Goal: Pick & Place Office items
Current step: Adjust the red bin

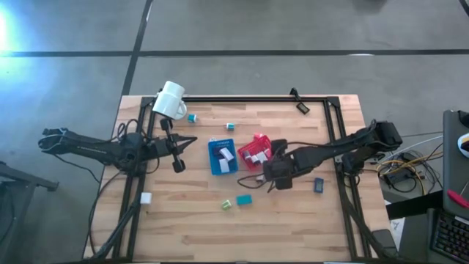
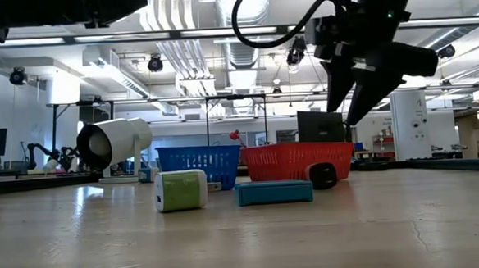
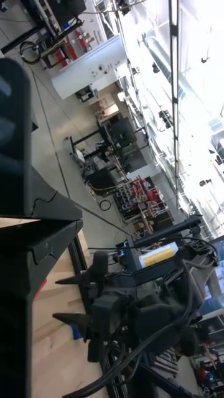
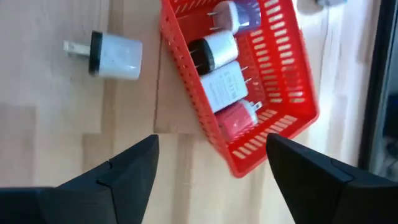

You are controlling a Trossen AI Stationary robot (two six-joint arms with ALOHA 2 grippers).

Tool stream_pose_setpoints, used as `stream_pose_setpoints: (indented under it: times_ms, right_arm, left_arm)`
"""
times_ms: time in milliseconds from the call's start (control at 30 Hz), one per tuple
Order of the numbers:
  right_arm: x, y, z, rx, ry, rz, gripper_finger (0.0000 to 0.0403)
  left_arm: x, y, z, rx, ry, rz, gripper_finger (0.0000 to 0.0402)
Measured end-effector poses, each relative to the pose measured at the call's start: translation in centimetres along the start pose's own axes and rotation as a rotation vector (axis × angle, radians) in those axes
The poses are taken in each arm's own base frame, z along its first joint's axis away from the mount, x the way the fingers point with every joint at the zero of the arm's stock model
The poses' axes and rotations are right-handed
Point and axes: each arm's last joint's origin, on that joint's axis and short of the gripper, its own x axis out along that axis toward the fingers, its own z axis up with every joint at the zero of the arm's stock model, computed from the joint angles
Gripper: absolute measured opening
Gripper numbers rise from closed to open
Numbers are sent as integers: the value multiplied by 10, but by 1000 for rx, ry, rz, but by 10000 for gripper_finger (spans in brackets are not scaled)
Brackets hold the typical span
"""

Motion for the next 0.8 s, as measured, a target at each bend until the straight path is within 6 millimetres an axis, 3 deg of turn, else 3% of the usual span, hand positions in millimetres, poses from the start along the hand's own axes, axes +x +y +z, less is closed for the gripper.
stream_pose_setpoints:
  times_ms: [233,600,800]
  right_arm:
    - [6,-10,2,-139,-17,127,242]
    - [22,-34,-1,-46,-3,129,215]
    - [28,-36,-3,-43,18,142,214]
  left_arm:
    - [0,-1,-2,3,9,-5,7]
    - [0,-1,-2,-12,9,-5,7]
    - [0,-1,-2,-12,10,-5,7]
